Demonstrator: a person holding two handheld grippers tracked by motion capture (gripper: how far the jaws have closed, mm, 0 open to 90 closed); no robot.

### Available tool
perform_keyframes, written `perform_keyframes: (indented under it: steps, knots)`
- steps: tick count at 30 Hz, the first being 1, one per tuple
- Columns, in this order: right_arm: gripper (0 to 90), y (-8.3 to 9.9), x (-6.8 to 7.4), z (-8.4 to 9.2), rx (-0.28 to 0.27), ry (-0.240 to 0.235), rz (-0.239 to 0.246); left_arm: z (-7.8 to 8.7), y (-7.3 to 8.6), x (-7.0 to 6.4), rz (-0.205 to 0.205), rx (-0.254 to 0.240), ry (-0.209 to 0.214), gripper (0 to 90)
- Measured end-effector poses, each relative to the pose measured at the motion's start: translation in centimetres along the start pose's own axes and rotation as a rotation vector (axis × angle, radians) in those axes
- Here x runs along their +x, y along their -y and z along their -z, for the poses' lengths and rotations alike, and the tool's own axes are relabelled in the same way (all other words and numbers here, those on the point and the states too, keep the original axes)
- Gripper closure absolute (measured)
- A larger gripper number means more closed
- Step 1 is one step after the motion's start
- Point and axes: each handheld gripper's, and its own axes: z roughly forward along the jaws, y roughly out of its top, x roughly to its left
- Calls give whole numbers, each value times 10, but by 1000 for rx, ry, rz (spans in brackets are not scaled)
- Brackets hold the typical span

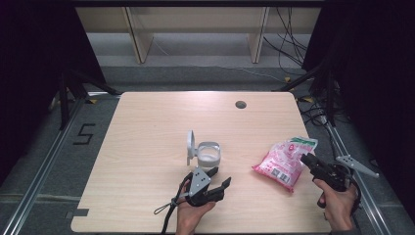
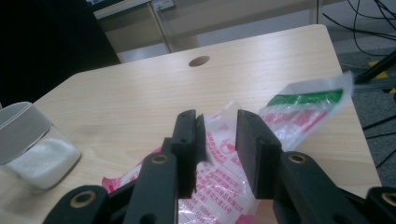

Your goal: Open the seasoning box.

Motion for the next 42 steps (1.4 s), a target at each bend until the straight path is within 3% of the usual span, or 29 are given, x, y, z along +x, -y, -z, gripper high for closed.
perform_keyframes:
  steps: [1,2,3,7,8,11,13,15,16,17,18,19,21,22,23,25,27,28,29,30,31,33,34,36,37,38,40,42]
  knots:
    - [688,0,0,0,-3,9,25,0,1,1,1,-9,5,440]
    - [686,1,1,1,3,1,16,2,1,1,-2,1,-2,440]
    - [687,0,0,2,19,13,48,2,1,1,4,-4,-7,440]
    - [665,0,4,1,21,18,36,5,1,4,-1,-17,-5,440]
    - [659,1,4,1,-1,-4,39,7,-1,6,-31,-2,-12,440]
    - [624,2,8,-1,15,-32,39,8,0,7,-1,-11,-12,440]
    - [605,4,11,-5,12,-65,48,11,-1,9,-24,3,-22,438]
    - [591,6,16,-7,46,-93,56,13,-1,11,-36,1,-24,438]
    - [584,6,17,-8,62,-89,85,14,0,10,-12,1,-30,437]
    - [576,8,21,-10,61,-124,58,14,1,10,-4,-6,-35,436]
    - [567,9,24,-11,63,-123,59,15,1,13,-35,-3,-20,433]
    - [566,9,26,-11,68,-119,75,16,2,11,-5,0,-31,432]
    - [552,11,31,-12,82,-138,81,19,2,12,-3,8,-43,430]
    - [547,12,32,-14,79,-146,108,19,2,13,-2,1,-45,428]
    - [545,12,34,-14,91,-151,96,20,2,15,-15,1,-44,427]
    - [537,14,39,-14,119,-143,106,23,1,18,-27,9,-47,420]
    - [531,14,40,-14,127,-142,146,25,0,20,-22,1,-53,419]
    - [527,15,42,-13,143,-164,129,28,0,21,-21,10,-64,418]
    - [522,16,42,-15,120,-161,138,28,0,22,-17,7,-65,418]
    - [519,17,42,-17,122,-174,141,29,0,22,5,8,-78,418]
    - [515,18,44,-15,130,-164,122,31,-1,25,-23,12,-75,418]
    - [507,18,42,-17,128,-158,152,33,-1,27,-21,15,-82,416]
    - [504,19,45,-14,146,-154,125,33,-1,27,-18,13,-85,415]
    - [500,20,43,-16,134,-163,163,35,-2,29,-15,17,-89,414]
    - [497,20,46,-14,170,-152,143,35,-1,29,-8,10,-91,414]
    - [492,20,45,-14,163,-147,175,36,-2,30,-17,14,-95,413]
    - [483,22,50,-14,167,-163,141,36,-2,31,-9,11,-100,408]
    - [477,23,51,-15,161,-171,165,39,-3,34,-13,24,-109,395]
